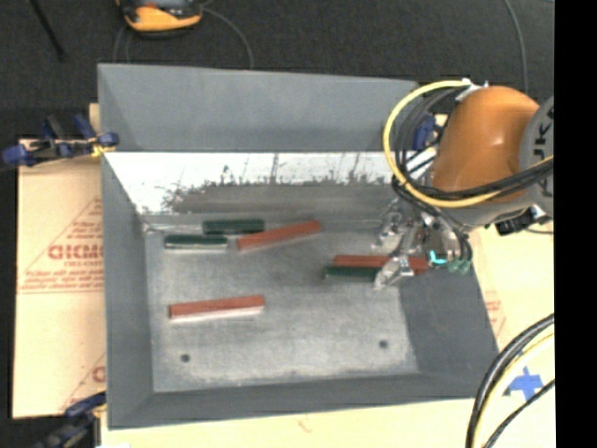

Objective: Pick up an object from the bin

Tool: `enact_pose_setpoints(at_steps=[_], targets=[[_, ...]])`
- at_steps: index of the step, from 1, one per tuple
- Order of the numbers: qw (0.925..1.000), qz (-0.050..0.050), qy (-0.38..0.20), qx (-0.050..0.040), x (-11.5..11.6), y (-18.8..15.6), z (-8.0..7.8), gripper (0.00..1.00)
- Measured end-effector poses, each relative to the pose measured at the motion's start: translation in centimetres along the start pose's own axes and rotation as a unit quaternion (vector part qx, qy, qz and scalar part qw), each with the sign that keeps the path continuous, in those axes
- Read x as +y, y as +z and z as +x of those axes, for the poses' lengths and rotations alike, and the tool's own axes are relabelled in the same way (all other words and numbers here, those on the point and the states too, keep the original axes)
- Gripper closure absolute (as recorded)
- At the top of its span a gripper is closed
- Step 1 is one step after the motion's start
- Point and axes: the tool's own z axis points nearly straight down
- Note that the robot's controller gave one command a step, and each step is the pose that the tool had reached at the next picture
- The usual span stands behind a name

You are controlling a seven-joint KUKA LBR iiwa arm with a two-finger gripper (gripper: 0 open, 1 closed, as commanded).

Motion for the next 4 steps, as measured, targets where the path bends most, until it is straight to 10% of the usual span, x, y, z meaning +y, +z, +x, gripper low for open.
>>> enact_pose_setpoints(at_steps=[1,2,3,4], targets=[[1.0,0.001,-0.002,-0.004,0.0,-0.5,-0.2,1.0],[1.0,0.001,-0.003,-0.004,0.0,-0.5,-0.2,1.0],[0.9905,-0.001,-0.137,-0.0012,-1.9,-4.9,0.3,0.0],[0.9633,0.003,-0.268,-0.007,-4.7,-10.4,0.6,0.0]])
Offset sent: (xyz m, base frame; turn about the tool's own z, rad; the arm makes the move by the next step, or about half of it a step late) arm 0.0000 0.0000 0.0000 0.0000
